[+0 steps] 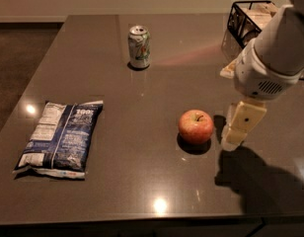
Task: Move apple near 7up can
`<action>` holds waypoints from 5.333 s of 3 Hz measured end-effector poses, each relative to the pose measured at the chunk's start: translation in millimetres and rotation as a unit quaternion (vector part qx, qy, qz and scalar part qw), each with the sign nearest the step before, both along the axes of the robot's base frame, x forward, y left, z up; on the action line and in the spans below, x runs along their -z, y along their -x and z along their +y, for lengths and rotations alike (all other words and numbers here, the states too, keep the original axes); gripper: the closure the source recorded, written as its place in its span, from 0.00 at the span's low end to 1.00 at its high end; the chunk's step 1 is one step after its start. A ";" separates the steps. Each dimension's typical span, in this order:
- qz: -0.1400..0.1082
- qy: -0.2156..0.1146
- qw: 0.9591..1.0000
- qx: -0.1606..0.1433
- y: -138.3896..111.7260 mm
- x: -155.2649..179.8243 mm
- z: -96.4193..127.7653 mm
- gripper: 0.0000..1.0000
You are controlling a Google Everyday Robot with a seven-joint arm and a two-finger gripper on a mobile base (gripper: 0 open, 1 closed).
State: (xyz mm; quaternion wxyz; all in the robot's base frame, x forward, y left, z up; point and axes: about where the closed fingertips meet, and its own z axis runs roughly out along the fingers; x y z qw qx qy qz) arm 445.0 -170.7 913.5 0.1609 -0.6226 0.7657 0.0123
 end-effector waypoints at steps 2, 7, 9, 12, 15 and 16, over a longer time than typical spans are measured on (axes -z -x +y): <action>0.024 -0.006 0.999 -0.025 2.4 44.0 40.9 0.00; 0.022 0.016 1.000 0.003 -63.9 20.0 61.6 1.00; 0.012 -0.003 0.997 0.077 -156.9 2.9 72.4 1.00; 0.000 -0.015 0.990 0.137 -240.5 27.6 108.1 1.00; 0.000 -0.010 0.988 0.155 -259.3 50.9 114.7 0.36; 0.001 -0.010 0.988 0.154 -259.8 53.5 115.7 0.12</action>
Offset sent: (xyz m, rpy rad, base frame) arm -0.0015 0.0648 -0.0681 0.0238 0.0768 0.0792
